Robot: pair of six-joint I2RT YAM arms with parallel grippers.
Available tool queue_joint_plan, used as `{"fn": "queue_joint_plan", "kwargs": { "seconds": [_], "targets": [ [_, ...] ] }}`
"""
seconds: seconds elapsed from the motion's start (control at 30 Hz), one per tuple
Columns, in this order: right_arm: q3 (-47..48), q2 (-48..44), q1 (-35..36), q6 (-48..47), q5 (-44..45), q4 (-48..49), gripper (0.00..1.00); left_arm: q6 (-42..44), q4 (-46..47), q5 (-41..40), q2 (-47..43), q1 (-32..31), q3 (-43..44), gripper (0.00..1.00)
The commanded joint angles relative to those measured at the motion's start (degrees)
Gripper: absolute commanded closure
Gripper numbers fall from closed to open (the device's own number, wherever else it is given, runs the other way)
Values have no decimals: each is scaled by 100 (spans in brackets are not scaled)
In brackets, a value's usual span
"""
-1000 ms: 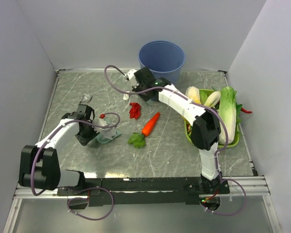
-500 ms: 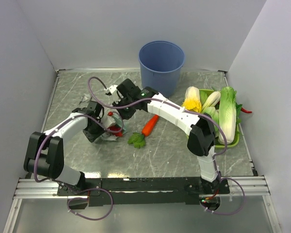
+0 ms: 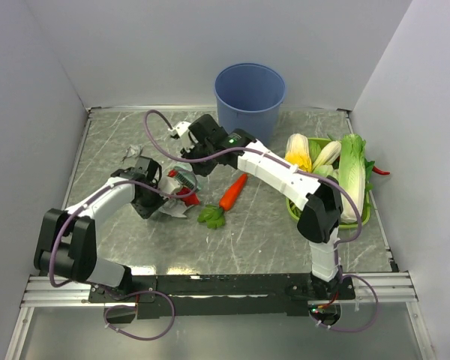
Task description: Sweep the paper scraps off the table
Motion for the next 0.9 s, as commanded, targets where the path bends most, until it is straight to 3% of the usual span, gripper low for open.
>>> {"fn": "queue_joint_plan", "kwargs": {
  "seconds": [0.0,0.53,0.87],
  "targets": [
    [-83,-682,-177,-63,-189,109,100,-87,469,385,-451,-34,-203,99],
    [-180,-1640,-661,-167,-120,223,100,-104,1006,1369,-962,-34,25,99],
    [-785,-2826,-1179,-528,75,223,100,282,357,1431,-523,-34,956,99]
  ]
}}
